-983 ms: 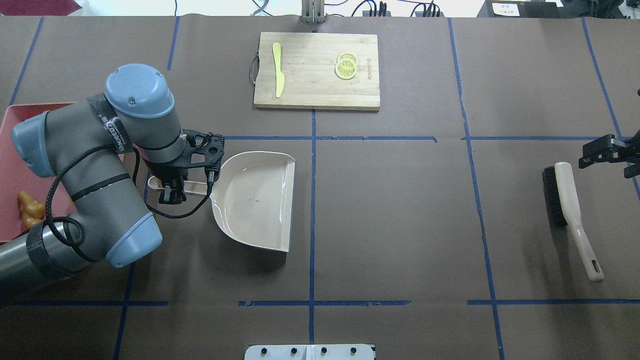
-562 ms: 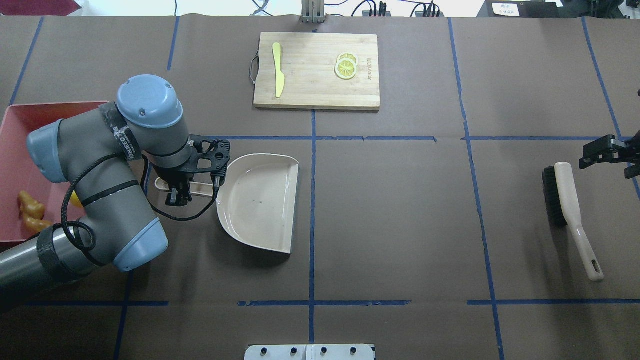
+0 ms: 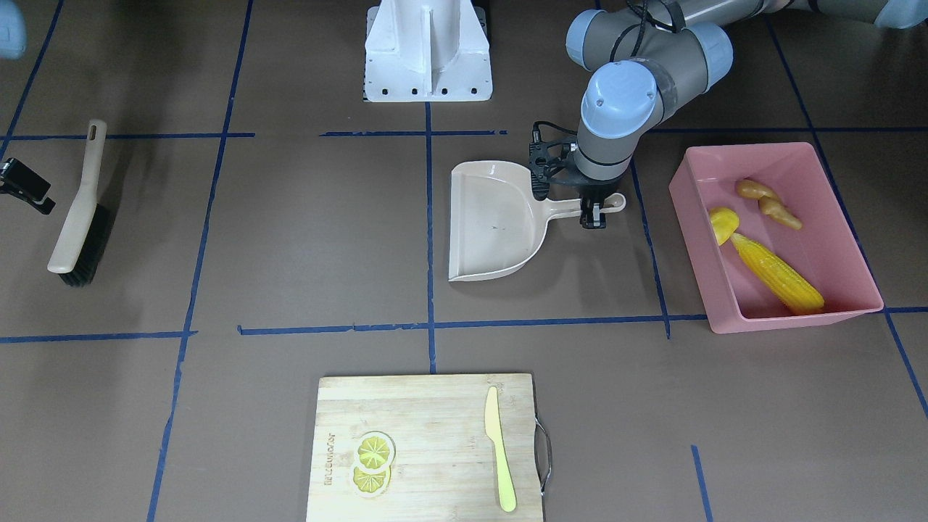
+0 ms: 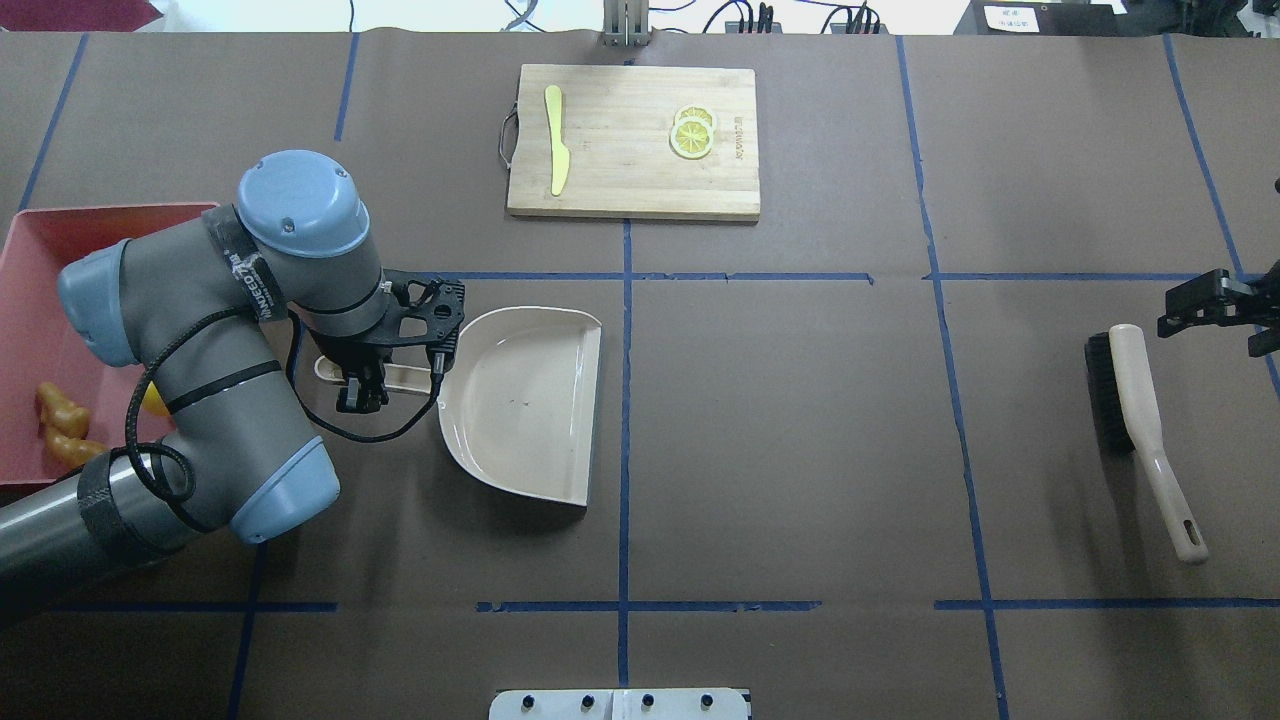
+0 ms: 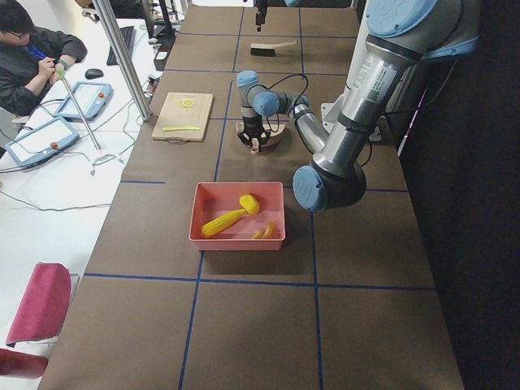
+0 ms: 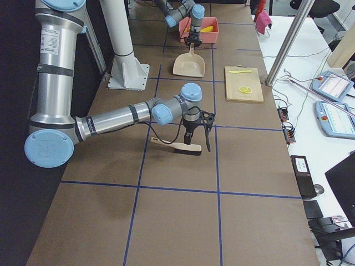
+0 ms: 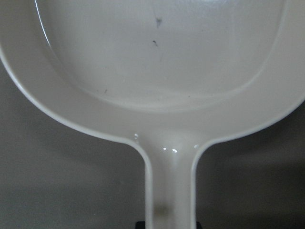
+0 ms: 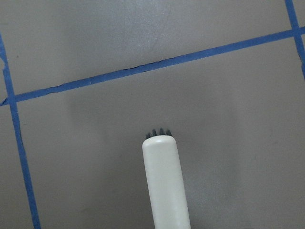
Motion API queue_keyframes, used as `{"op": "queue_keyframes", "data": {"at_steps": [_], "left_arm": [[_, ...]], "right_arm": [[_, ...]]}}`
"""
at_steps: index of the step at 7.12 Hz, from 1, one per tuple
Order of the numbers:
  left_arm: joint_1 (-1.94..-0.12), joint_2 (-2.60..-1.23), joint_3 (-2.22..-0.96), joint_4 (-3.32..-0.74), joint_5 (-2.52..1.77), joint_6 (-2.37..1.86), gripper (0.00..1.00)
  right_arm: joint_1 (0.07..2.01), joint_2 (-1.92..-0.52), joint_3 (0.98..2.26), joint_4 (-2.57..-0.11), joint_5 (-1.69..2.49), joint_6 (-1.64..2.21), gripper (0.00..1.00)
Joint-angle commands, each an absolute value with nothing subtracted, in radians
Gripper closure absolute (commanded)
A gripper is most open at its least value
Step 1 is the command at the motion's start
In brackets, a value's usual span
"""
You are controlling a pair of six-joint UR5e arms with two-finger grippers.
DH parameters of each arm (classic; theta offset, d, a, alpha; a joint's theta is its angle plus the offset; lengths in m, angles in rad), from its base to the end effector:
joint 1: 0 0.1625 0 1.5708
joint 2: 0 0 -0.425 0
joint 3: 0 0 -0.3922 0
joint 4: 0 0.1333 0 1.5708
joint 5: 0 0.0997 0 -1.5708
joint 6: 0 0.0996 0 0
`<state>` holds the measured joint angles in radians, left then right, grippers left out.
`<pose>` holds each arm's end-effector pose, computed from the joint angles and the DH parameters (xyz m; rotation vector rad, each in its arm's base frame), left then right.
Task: Sweep and dump trash into bin
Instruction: 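Set the dustpan down, open the left gripper and lift away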
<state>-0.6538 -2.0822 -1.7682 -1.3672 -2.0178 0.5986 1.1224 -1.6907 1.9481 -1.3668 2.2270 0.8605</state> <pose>0.4503 -0.4587 0.3082 0.4698 0.5697 1.5671 -0.1310 -0.4395 0.5109 -0.0396 -0.7830 0.2395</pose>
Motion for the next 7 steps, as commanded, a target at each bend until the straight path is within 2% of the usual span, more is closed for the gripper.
{"op": "queue_keyframes", "data": {"at_steps": [1, 3, 5, 7], "left_arm": [[-0.655, -2.072, -1.784, -1.347, -2.011, 0.58, 0.01], [-0.655, -2.077, -1.798, -1.347, -2.016, 0.574, 0.01], [-0.69, -2.072, -1.87, -1.348, -2.011, 0.404, 0.0], [-0.736, -2.072, -1.89, -1.348, -2.014, 0.141, 0.0]], "right_arm": [[1.121, -1.69, 1.948, -1.367, 2.227, 0.861, 0.0], [1.121, -1.69, 1.948, -1.367, 2.227, 0.861, 0.0], [1.123, -1.69, 1.948, -1.367, 2.226, 0.861, 0.0], [1.121, -1.689, 1.95, -1.367, 2.226, 0.861, 0.0]]}}
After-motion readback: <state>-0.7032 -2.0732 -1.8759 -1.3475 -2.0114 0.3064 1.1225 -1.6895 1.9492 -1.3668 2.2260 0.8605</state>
